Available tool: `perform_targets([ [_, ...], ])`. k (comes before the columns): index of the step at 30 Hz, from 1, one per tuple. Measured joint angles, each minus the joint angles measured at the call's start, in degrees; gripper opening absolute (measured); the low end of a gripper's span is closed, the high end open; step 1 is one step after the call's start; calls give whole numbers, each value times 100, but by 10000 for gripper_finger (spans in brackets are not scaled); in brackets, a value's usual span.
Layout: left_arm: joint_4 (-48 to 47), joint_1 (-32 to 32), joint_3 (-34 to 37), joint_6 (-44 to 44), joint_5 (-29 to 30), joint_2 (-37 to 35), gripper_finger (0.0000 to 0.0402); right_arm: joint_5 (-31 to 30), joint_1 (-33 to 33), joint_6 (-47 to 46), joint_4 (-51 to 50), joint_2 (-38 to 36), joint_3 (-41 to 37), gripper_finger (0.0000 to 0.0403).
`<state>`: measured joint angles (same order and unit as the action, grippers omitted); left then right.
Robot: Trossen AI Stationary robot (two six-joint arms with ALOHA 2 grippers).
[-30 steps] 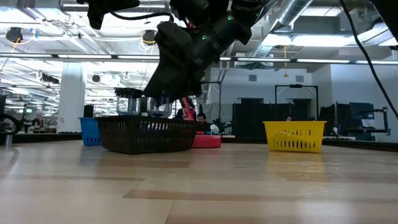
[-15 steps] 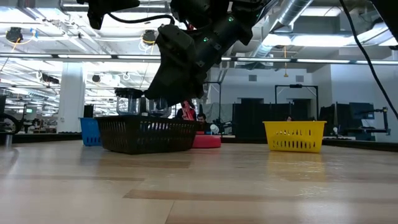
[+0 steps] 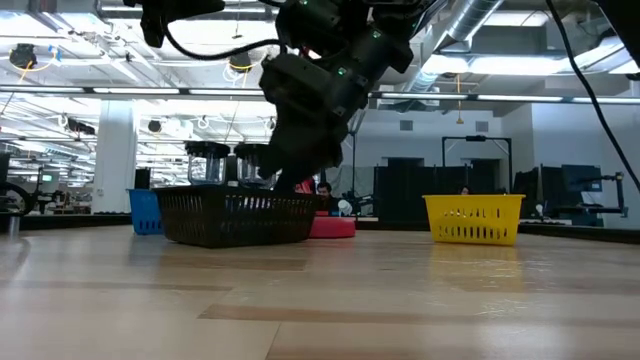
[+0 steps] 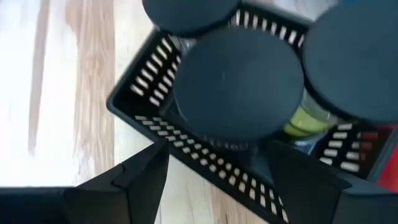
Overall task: Pick & Place Office items
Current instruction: Put the blue hourglass into the black bin, then put the green watch into the yellow bin
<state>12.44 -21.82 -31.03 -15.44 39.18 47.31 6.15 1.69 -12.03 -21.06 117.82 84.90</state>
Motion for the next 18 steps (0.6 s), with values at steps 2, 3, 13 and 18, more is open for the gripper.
perform_targets([
  [2,-1,0,0,0,0,0,113,0,0,0,-111,0,0,260],
  [3,-1,-1,0,0,0,0,113,0,2,0,-173,0,0,260],
  [13,-1,0,0,1,-1,0,113,7,22,-433,-1459,-22,15,260],
  [18,-3,0,0,0,0,0,113,1,22,-603,-1815,-69,9,260],
])
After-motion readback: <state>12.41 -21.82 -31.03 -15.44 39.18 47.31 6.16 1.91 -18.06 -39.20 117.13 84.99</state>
